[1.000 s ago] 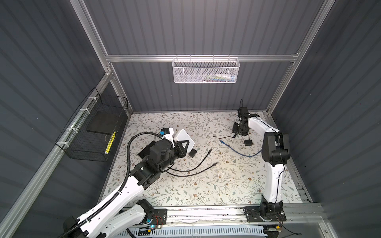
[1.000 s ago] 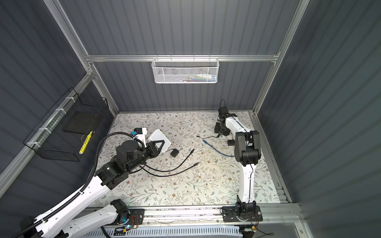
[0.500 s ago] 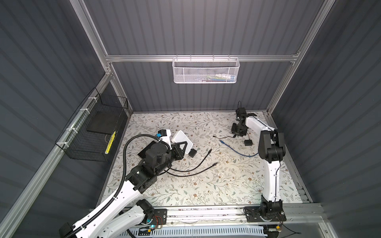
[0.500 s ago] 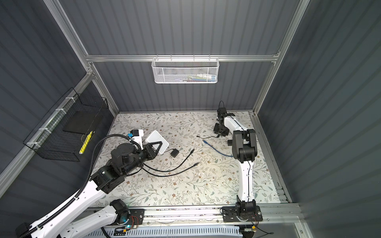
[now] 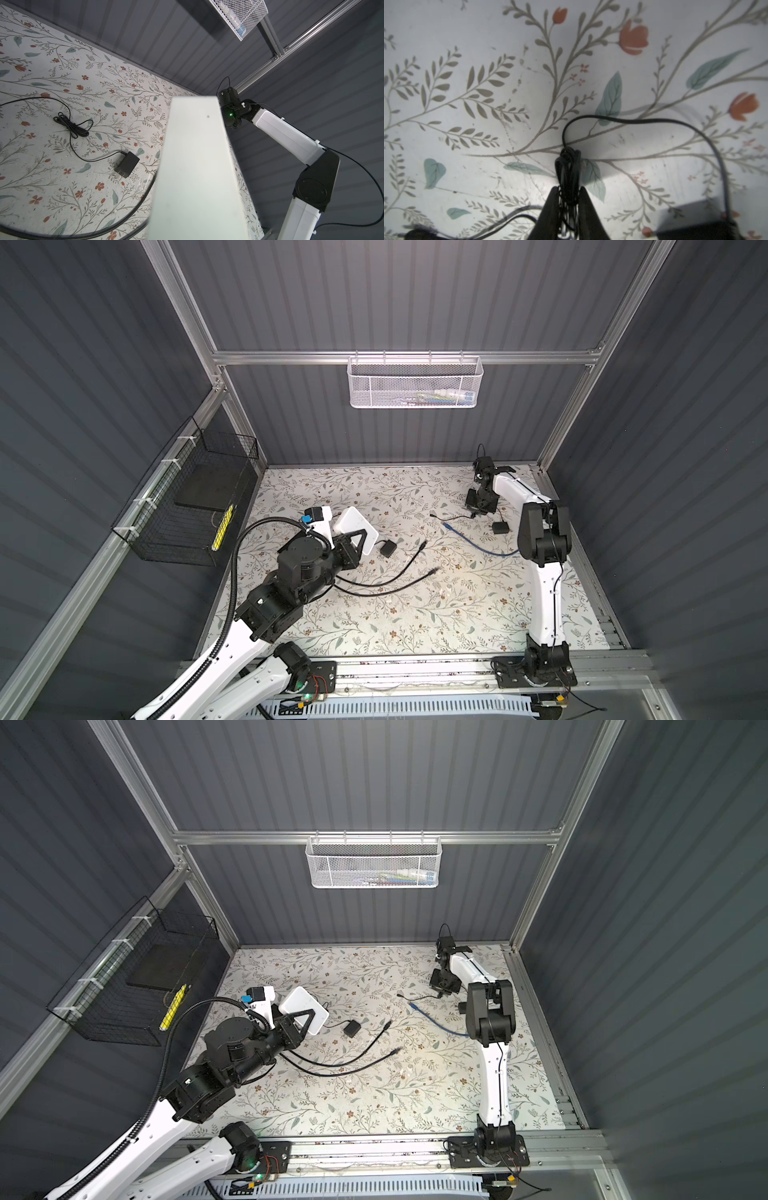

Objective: Insert the plug into the switch port

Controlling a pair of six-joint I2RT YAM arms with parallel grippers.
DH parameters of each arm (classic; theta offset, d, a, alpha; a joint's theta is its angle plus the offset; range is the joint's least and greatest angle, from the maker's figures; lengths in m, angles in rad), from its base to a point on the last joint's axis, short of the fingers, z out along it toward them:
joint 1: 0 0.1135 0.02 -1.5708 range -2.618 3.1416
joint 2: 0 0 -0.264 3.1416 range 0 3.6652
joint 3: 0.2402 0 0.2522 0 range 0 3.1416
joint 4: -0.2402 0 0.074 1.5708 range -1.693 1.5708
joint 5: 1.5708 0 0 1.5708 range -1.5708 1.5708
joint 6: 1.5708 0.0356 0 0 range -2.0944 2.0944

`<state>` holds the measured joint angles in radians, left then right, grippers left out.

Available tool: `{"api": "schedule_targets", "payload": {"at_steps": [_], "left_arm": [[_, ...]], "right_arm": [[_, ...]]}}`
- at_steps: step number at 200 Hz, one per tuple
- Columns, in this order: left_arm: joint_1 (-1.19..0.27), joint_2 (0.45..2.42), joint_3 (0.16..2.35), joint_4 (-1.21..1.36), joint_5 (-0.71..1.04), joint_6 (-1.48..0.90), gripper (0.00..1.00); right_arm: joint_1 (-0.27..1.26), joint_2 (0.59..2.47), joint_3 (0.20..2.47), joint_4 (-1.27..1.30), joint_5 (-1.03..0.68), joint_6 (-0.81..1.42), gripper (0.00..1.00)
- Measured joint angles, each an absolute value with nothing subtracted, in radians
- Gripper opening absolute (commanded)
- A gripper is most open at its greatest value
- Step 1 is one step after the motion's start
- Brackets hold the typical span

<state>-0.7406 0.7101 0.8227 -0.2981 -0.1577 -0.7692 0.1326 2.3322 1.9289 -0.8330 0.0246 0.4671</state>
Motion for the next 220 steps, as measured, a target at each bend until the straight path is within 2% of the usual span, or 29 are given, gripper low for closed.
{"api": "schedule_targets", "payload": {"at_steps": [37,74,142,179,220], "left_arm": [[-0.741,0.681,0.833,-0.345,-0.172,-0.762,0.0],[-0.741,0.654,0.834,-0.373,-0.185,-0.761,0.0],[-0.741,0.663,0.833,-0.363,-0.184,-0.762,0.0],[-0.741,0.679,0.82,-0.345,-0.184,-0.767,0.0],[-0.741,0.702,0.799,-0.32,-0.183,-0.774,0.0]], "right_arm": [[0.13,2.33,1.921,-0.804,0.019,0.471,0.0],[0.107,2.262,1.818,-0.694,-0.08,0.513,0.0],[0.038,2.002,1.662,-0.538,-0.313,0.567,0.0],[-0.003,1.856,1.492,-0.5,-0.403,0.556,0.0],[-0.047,1.792,1.276,-0.47,-0.479,0.521,0.0]]}}
